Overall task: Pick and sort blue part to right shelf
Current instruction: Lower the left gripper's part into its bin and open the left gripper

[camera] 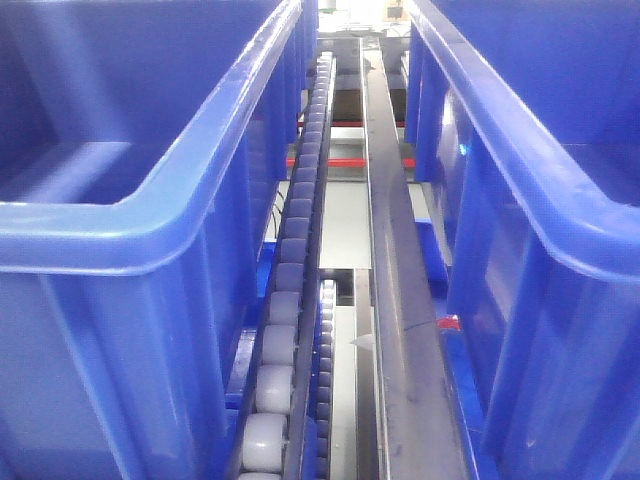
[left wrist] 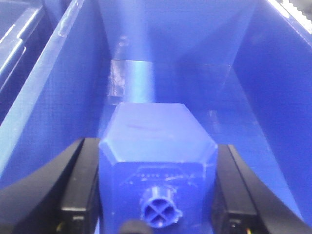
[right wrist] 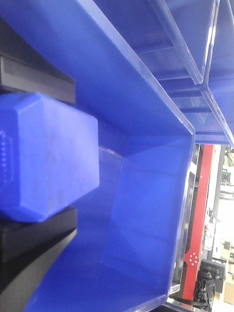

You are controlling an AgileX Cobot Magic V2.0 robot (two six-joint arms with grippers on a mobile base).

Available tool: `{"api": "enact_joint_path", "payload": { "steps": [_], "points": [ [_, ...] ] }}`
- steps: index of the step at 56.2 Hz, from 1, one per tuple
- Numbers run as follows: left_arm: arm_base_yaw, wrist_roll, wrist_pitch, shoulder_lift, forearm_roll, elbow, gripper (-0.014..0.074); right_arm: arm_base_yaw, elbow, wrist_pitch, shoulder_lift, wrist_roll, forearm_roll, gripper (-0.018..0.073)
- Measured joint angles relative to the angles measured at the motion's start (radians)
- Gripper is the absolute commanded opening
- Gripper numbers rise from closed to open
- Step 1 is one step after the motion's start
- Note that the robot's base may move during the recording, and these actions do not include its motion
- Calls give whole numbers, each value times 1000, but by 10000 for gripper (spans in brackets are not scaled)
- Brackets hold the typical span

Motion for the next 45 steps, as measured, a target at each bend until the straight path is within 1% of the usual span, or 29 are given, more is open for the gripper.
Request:
{"api": "enact_joint_path", "payload": {
  "steps": [13, 20, 27, 30, 35, 40, 45],
  "points": [
    [0, 0, 0, 0, 0, 0, 335, 0, 0, 0, 0, 0, 0, 205],
    [0, 0, -28, 0, 0, -5, 335, 0, 0, 0, 0, 0, 0, 205],
    [0, 2, -44, 40, 0, -82, 335, 0, 0, 0, 0, 0, 0, 205],
    [0, 8, -37, 96, 0, -140, 335, 0, 0, 0, 0, 0, 0, 205],
    [0, 23, 12, 216, 0, -230, 335, 0, 0, 0, 0, 0, 0, 205],
    [0, 33, 65, 373, 0, -311, 335, 0, 0, 0, 0, 0, 0, 205],
    [0, 53, 85, 516, -10, -372, 335, 0, 0, 0, 0, 0, 0, 205]
  ]
}}
